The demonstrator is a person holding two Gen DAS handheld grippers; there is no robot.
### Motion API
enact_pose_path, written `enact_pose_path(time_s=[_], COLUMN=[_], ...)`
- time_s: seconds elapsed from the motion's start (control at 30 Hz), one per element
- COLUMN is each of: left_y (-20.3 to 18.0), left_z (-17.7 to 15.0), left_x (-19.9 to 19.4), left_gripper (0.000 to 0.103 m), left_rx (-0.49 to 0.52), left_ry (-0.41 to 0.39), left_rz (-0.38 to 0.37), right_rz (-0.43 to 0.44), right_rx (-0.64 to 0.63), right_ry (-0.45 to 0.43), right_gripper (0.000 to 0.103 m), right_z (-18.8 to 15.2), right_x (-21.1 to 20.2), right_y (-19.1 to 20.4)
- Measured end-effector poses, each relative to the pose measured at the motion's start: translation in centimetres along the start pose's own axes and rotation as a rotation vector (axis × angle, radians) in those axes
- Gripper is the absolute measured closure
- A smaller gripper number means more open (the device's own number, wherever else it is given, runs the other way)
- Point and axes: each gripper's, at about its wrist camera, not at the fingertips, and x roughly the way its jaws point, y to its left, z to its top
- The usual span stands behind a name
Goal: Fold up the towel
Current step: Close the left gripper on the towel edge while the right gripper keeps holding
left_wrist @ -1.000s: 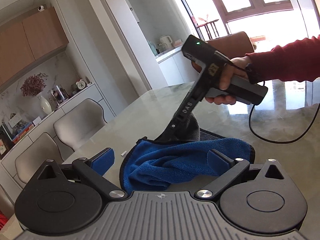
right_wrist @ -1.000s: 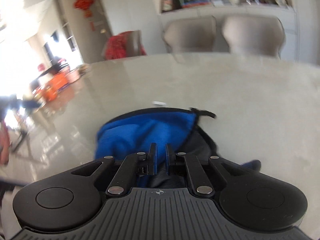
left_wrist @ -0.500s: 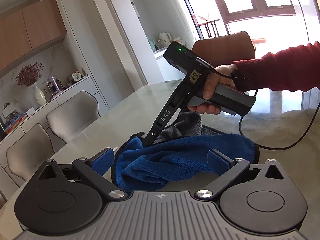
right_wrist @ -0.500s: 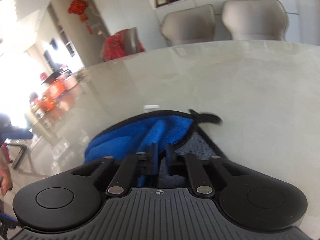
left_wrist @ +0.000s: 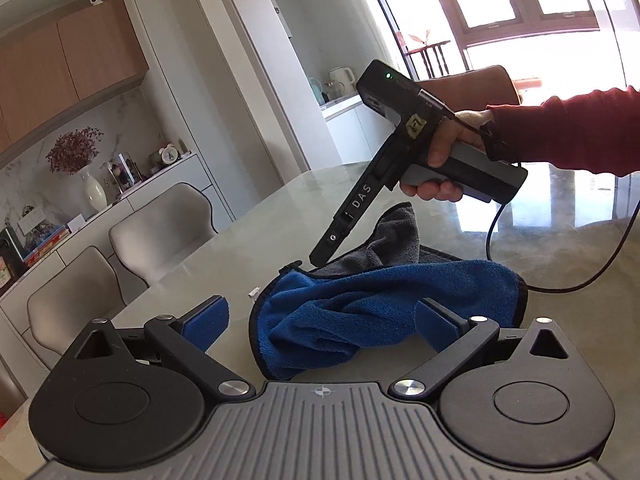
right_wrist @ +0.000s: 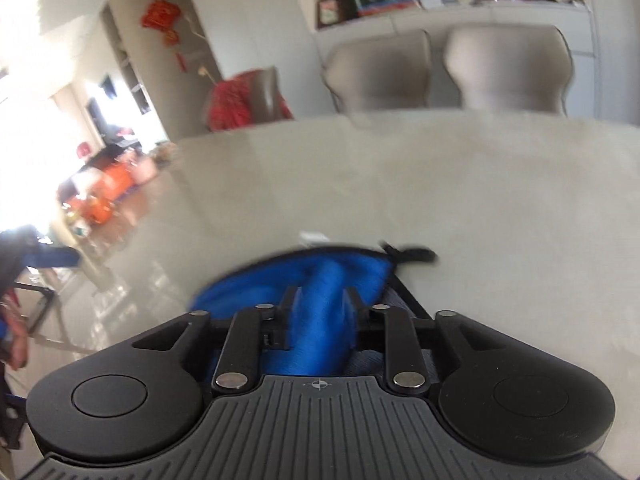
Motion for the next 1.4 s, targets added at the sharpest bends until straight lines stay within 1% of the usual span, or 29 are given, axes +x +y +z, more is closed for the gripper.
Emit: enact_pose_path(time_s=[0.03,0.2,0.27,0.37,0.4,0.47,0.53,0.57,0.6,0.67,0.77,0.8,0.9,1.0,1.13,1.2,1.33,1.4], left_y=[-0.1,-0.2,-0.2,0.0,0.0,0.0,0.0,0.0,0.1,0.2,0.4,0.5,0.5,0.0,-0.7,-1.2,-1.9,-2.2], left_z=[0.0,0.1,0.1,0.1,0.2,0.2,0.2,0.2,0.2,0.2,0.3,0.3,0.3,0.0,-0.5,-0.7,-0.7,-0.7], left_x=[0.2,0.9,1.1,1.6,1.7,1.7,1.6,1.4,1.4,1.3,1.1,0.9,0.2,-0.6,-1.2,-1.2,-0.3,0.2], left_gripper=[0.002,0.002,0.002,0.002,0.002,0.002,0.002,0.002,0.002,0.002,0.002,0.002,0.002,0.002,0.002,0.008,0.022,0.026], left_rx=[0.005,0.014,0.014,0.005,0.0,-0.005,0.005,0.016,0.02,0.026,0.032,0.035,0.052,0.096,0.147,0.186,0.237,0.265], left_ry=[0.003,0.004,-0.002,-0.003,-0.004,-0.005,-0.004,-0.002,-0.001,0.002,0.003,0.001,0.003,0.019,0.039,0.04,0.084,0.099], left_rz=[-0.003,-0.019,-0.026,-0.029,-0.027,-0.029,-0.032,-0.029,-0.028,-0.026,-0.012,-0.007,0.002,0.016,0.022,0.028,0.021,0.018], right_rz=[-0.005,-0.026,-0.016,-0.003,-0.006,-0.008,0.039,0.091,0.126,0.178,0.272,0.305,0.368,0.398,0.426,0.433,0.45,0.457], right_rx=[0.022,0.018,0.007,-0.047,-0.066,-0.101,-0.111,-0.125,-0.143,-0.185,-0.272,-0.32,-0.416,-0.481,-0.493,-0.49,-0.486,-0.505], right_ry=[0.024,0.036,0.03,0.001,-0.007,-0.021,-0.038,-0.071,-0.091,-0.12,-0.138,-0.144,-0.128,-0.096,-0.083,-0.083,-0.084,-0.073], right_gripper=[0.076,0.074,0.066,0.066,0.069,0.096,0.096,0.096,0.096,0.096,0.096,0.096,0.096,0.096,0.096,0.096,0.096,0.096], right_z=[-0.3,-1.6,-2.1,-2.5,-2.4,-2.2,-2.1,-2.1,-2.1,-2.0,-1.8,-1.9,-2.7,-3.9,-4.8,-5.0,-4.9,-5.0], right_x=[0.5,0.5,0.4,1.0,1.3,1.8,1.9,1.4,0.9,-0.1,-1.7,-2.5,-3.7,-4.3,-4.9,-5.2,-5.8,-6.0], right_y=[-0.5,-0.7,-0.4,0.7,1.0,1.5,1.8,2.3,2.8,4.1,6.8,8.1,10.8,12.6,13.4,13.6,13.7,13.9])
